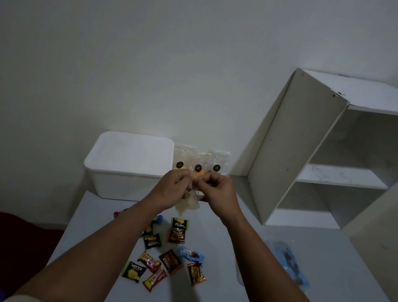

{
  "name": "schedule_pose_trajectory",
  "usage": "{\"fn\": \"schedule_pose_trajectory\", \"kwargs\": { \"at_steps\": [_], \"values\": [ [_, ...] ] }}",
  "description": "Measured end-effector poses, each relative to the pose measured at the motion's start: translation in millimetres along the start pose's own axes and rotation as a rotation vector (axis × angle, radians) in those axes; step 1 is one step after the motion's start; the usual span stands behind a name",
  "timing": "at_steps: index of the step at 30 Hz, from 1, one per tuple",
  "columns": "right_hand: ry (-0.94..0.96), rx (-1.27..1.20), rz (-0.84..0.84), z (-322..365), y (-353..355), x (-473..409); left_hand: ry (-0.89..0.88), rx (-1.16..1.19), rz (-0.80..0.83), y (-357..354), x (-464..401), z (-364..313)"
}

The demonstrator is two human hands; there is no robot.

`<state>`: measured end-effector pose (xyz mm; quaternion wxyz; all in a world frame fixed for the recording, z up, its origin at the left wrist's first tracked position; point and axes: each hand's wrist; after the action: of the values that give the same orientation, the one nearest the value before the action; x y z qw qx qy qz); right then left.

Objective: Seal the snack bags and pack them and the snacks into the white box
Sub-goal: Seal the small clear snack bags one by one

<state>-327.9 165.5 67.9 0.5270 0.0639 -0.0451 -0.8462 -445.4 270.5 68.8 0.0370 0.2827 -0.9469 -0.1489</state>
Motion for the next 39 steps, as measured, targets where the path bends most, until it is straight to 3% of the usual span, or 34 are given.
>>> {"fn": "schedule_pose_trajectory", "kwargs": {
  "at_steps": [5,10,17,25,34,39],
  "values": [
    [-0.014,-0.034,-0.023,6.5,8.0,0.2,-0.053,-0.126,0.137,2.6,0.2,-5.4],
    [0.023,-0.011,-0.026,11.6,4.0,-0.5,-0.053,-0.176,-0.009,7.3,-8.0,-12.1],
    [-0.037,-0.028,-0.006,22.7,3.8,4.3,-0.098,-0.289,-0.056,6.8,-11.9,-18.2],
    [-0.026,-0.022,-0.021,26.8,16.0,1.2,-0.006,-0.045,0.020,-2.8,-6.0,-17.6],
    [-0.153,-0.014,0.124,33.8,23.3,0.7,-0.083,-0.130,-0.091,-0.5,-8.7,-17.7],
    [-0.119,-0.008,0.032,31.5,22.2,-3.0,-0.010,-0.047,-0.018,-2.2,-7.6,-12.9]
  ]
}}
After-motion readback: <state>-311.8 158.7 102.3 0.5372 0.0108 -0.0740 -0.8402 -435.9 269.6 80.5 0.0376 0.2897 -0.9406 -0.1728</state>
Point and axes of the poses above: each hand's wrist, its own x-axis away from the middle knuckle, its own y-axis out of the back of the hand, z = x × y, and after that the axes turned 8 degrees about z, right-handed
